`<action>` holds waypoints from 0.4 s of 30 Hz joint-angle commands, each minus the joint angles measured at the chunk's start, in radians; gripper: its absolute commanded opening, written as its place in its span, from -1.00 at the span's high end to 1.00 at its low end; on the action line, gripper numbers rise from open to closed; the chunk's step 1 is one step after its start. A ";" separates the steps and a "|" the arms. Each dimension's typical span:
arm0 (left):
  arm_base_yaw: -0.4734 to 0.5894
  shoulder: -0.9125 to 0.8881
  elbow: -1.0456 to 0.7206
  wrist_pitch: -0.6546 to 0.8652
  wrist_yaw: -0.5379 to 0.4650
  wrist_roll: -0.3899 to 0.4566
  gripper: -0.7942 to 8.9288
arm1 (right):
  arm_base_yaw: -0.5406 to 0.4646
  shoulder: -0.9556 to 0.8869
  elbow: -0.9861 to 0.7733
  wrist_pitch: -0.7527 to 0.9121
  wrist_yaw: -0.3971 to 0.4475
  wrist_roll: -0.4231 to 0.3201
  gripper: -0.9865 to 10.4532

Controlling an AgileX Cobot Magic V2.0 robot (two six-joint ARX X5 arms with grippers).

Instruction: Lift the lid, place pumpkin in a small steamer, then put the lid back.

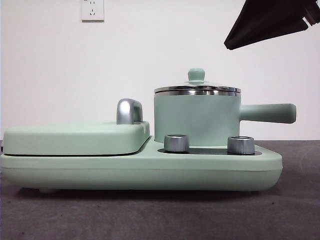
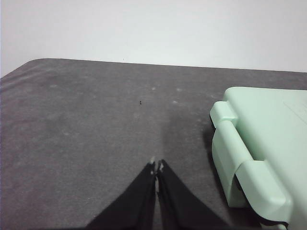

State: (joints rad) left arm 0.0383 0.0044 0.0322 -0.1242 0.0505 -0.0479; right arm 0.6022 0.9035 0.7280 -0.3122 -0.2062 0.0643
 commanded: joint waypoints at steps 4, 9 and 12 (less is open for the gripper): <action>0.001 0.000 -0.020 0.012 0.000 -0.010 0.82 | 0.009 0.003 0.007 0.041 0.000 0.006 0.79; 0.001 0.000 -0.020 0.012 0.000 -0.010 0.82 | 0.008 -0.006 0.007 0.047 0.006 -0.065 0.79; 0.001 0.000 -0.020 0.013 0.000 -0.010 0.82 | -0.007 -0.047 -0.009 0.054 0.045 -0.126 0.79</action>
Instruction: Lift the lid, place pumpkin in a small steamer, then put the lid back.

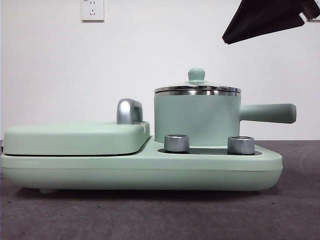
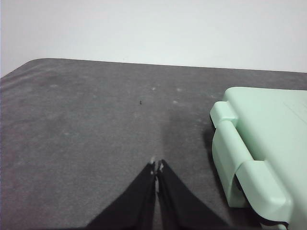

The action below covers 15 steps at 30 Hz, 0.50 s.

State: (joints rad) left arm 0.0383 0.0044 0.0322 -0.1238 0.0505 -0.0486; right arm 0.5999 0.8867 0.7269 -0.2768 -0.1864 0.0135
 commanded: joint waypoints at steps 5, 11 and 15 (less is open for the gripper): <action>0.001 0.000 -0.020 0.012 0.000 -0.009 0.82 | -0.095 -0.168 -0.124 0.063 0.048 -0.082 0.79; 0.001 0.000 -0.020 0.012 0.000 -0.009 0.82 | -0.224 -0.394 -0.328 0.136 0.056 -0.079 0.79; 0.001 0.000 -0.020 0.012 0.000 -0.009 0.82 | -0.300 -0.547 -0.443 0.160 0.063 -0.078 0.79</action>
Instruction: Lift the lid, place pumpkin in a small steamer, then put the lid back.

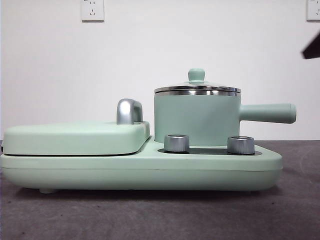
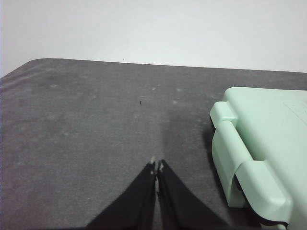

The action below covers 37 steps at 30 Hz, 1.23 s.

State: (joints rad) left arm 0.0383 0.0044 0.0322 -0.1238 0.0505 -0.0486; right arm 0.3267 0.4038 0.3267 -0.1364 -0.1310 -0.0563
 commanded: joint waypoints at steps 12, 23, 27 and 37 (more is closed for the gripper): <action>0.001 0.000 -0.020 0.012 0.000 -0.009 0.82 | -0.210 -0.399 -0.253 0.040 0.058 -0.003 0.79; 0.001 0.000 -0.020 0.012 0.000 -0.009 0.82 | -0.270 -0.400 -0.315 0.028 0.008 0.007 0.79; 0.001 0.000 -0.020 0.012 0.000 -0.009 0.82 | -0.270 -0.400 -0.315 0.016 0.008 0.003 0.79; 0.001 0.000 -0.020 0.012 0.000 -0.009 0.82 | -0.270 -0.400 -0.314 0.039 0.008 0.003 0.79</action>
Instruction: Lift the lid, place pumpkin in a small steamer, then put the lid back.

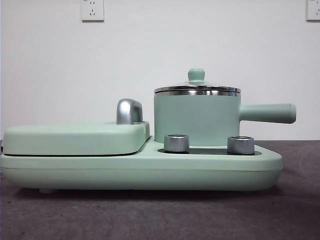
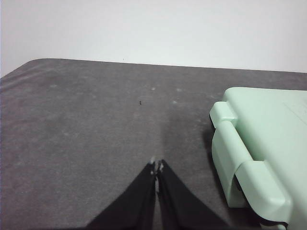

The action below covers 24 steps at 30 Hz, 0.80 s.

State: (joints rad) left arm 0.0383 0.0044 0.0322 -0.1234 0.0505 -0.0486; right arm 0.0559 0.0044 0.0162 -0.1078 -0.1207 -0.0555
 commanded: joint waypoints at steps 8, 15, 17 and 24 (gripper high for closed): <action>0.001 0.000 -0.020 0.012 0.000 -0.009 0.82 | 0.001 -0.001 -0.004 0.011 -0.002 0.003 0.79; 0.000 0.000 -0.020 0.012 0.000 -0.009 0.82 | 0.001 -0.001 -0.004 0.011 -0.002 0.003 0.79; 0.000 0.000 -0.020 0.012 0.000 -0.009 0.82 | 0.001 -0.001 -0.004 0.010 -0.002 0.003 0.79; 0.000 0.000 -0.020 0.012 0.000 -0.009 0.82 | 0.001 -0.001 -0.004 0.011 -0.003 0.003 0.79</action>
State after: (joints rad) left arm 0.0383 0.0044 0.0322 -0.1234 0.0505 -0.0490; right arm 0.0559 0.0044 0.0162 -0.1078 -0.1207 -0.0555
